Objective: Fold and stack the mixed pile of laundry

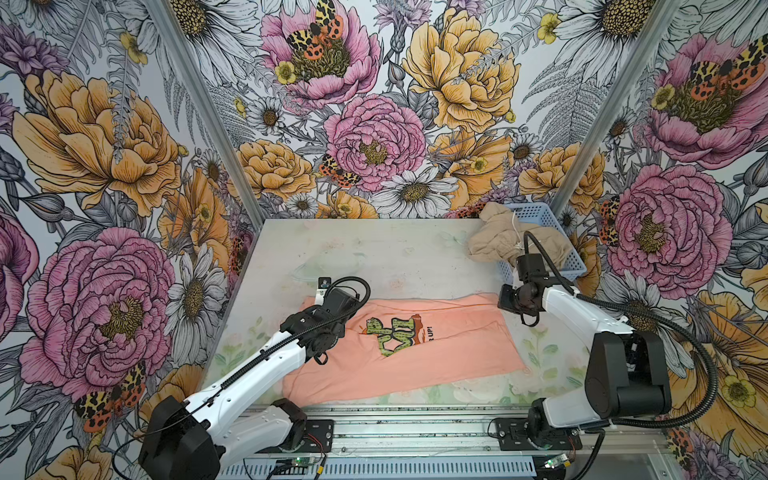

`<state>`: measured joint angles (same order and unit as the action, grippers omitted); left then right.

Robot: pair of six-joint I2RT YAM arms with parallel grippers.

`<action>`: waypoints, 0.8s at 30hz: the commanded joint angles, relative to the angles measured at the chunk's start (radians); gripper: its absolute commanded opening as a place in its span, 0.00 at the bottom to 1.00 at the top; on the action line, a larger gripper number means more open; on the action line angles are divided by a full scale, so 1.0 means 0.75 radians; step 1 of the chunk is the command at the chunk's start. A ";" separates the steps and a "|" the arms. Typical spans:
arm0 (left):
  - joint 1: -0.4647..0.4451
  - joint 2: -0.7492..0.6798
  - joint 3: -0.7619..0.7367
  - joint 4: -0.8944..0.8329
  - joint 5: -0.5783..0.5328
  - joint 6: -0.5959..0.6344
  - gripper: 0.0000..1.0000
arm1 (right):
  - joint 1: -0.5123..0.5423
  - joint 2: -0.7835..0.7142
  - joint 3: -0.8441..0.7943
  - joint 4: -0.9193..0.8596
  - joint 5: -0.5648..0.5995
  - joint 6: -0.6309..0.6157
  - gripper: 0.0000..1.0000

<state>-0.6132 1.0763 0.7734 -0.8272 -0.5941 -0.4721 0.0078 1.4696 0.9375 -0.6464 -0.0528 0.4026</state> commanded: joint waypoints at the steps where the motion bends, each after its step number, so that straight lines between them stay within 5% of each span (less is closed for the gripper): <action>1: -0.017 -0.028 -0.006 -0.055 -0.013 -0.059 0.00 | -0.010 -0.064 0.005 -0.011 0.037 0.022 0.00; 24: -0.188 -0.021 0.104 -0.358 -0.068 -0.322 0.00 | -0.030 -0.078 -0.013 -0.045 0.065 0.015 0.00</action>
<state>-0.7441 1.0565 0.8268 -1.0504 -0.6151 -0.6571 -0.0082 1.4029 0.8989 -0.6807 -0.0303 0.4026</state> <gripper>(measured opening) 0.045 0.049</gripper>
